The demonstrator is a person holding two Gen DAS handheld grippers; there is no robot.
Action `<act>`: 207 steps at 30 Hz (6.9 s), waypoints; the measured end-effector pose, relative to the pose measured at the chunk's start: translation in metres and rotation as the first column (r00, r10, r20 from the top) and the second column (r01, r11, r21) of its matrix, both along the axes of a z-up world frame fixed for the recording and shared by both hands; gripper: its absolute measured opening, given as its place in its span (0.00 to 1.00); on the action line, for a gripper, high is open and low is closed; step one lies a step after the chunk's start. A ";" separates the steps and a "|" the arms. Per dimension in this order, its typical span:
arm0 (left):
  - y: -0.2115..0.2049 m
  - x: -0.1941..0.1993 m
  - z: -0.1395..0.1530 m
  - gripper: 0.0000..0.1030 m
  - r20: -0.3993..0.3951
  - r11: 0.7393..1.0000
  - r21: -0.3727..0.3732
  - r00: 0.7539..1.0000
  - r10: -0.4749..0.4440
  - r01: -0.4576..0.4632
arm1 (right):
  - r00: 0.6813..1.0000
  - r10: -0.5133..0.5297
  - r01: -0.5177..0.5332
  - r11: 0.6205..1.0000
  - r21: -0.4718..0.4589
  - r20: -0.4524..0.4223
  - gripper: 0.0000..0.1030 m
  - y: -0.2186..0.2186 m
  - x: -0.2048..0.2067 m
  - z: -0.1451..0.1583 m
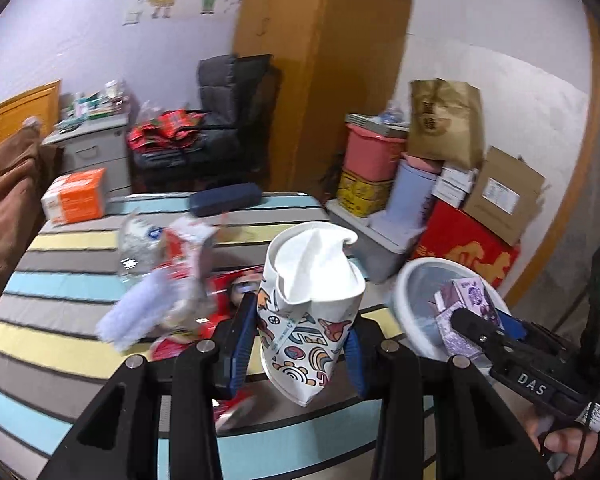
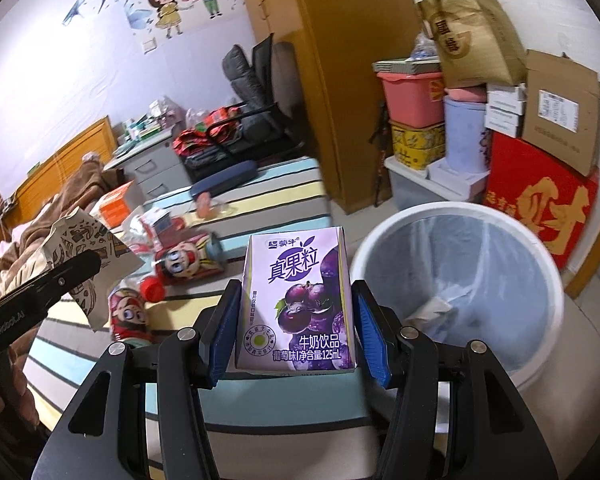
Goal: Collect trash
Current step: 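Carry the paper cup and grape carton with both tools over the bin, then open both tools to drop the cup and carton into the bin, then move both tools back to the table toward the foam net and red cans, then grasp the white foam net with the left tool while the right tool grasps a red milk can, then carry the foam net and red can with both tools over the white bin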
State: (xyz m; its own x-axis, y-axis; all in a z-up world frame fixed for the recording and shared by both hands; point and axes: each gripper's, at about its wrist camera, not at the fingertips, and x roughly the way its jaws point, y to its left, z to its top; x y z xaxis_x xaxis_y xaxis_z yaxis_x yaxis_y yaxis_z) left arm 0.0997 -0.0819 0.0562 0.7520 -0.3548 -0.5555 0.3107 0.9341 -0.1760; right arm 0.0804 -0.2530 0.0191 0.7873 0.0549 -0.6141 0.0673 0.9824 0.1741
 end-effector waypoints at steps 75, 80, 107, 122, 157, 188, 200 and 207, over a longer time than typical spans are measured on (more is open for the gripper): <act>-0.019 -0.010 -0.011 0.65 -0.033 0.998 -0.024 0.997 -0.064 0.063 | 0.999 -0.010 0.010 1.000 -0.010 -0.031 0.60 -0.024 -0.007 -0.008; 0.017 -0.013 -0.011 0.66 -0.026 1.000 -0.028 1.000 -0.003 0.003 | 0.998 0.054 -0.055 0.998 -0.012 -0.029 0.60 0.000 -0.002 -0.010; 0.158 0.022 -0.048 0.76 -0.159 0.991 0.030 0.979 0.131 -0.128 | 0.868 0.481 -0.481 0.876 0.035 -0.118 0.61 0.145 0.039 -0.035; 0.155 0.060 -0.059 0.77 -0.195 0.996 0.063 0.979 -0.056 0.070 | 0.821 0.511 -0.553 0.823 -0.132 -0.255 0.61 0.174 0.052 -0.049; 0.101 0.083 -0.078 0.40 -0.230 0.967 0.165 0.961 -0.156 0.196 | 0.907 0.358 -0.382 0.921 -0.075 -0.222 0.59 0.110 0.044 -0.050; 0.021 0.023 -0.032 0.40 -0.142 0.970 0.098 0.968 -0.206 0.221 | 0.972 0.229 -0.229 0.973 0.012 -0.055 0.57 0.042 0.012 -0.022; -0.047 0.011 -0.016 0.40 -0.115 0.953 0.071 0.952 -0.285 0.294 | 0.995 0.094 -0.094 0.996 0.004 -0.013 0.57 -0.019 -0.009 -0.010; -0.092 0.011 -0.013 0.40 -0.121 0.936 0.053 0.933 -0.339 0.347 | 1.000 0.003 -0.003 1.000 0.005 -0.012 0.57 -0.050 -0.017 -0.009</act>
State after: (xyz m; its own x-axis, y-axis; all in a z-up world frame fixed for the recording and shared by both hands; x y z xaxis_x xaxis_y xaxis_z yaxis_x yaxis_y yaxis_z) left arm 0.1109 -0.1741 0.0427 0.5254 -0.5364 -0.6605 0.5972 0.7854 -0.1628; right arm 0.0638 -0.3035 0.0096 0.7797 0.0599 -0.6232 0.0667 0.9818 0.1778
